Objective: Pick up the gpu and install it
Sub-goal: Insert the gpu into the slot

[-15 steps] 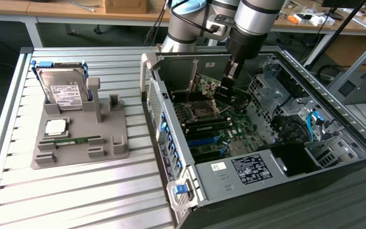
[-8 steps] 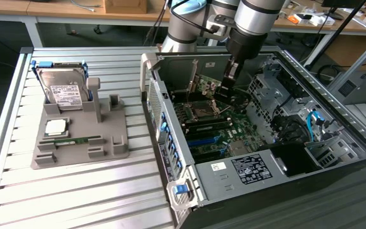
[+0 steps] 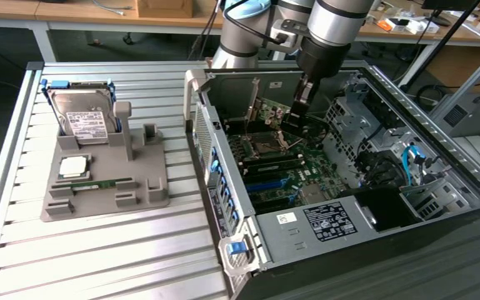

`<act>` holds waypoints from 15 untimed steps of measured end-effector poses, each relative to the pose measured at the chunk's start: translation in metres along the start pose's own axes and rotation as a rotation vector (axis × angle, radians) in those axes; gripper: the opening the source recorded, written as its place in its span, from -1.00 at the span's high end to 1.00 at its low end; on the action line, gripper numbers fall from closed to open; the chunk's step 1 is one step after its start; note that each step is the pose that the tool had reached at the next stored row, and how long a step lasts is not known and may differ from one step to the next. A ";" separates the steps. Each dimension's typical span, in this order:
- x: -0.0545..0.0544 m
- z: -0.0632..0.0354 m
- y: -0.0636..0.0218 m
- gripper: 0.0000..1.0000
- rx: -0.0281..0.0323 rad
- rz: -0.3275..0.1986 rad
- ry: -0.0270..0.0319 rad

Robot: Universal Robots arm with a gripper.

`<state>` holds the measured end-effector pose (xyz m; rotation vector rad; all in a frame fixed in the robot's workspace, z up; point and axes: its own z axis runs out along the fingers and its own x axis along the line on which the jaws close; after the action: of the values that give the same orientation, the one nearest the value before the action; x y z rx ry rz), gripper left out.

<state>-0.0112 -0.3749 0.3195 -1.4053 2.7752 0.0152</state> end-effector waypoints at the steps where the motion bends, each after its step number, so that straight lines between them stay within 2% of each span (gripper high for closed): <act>1: 0.000 0.0000 0.0000 0.47 -0.0001 -0.002 0.0000; 15: 0.000 0.0000 0.0000 0.47 -0.0006 -0.020 -0.0001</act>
<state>-0.0112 -0.3749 0.3195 -1.4324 2.7614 0.0156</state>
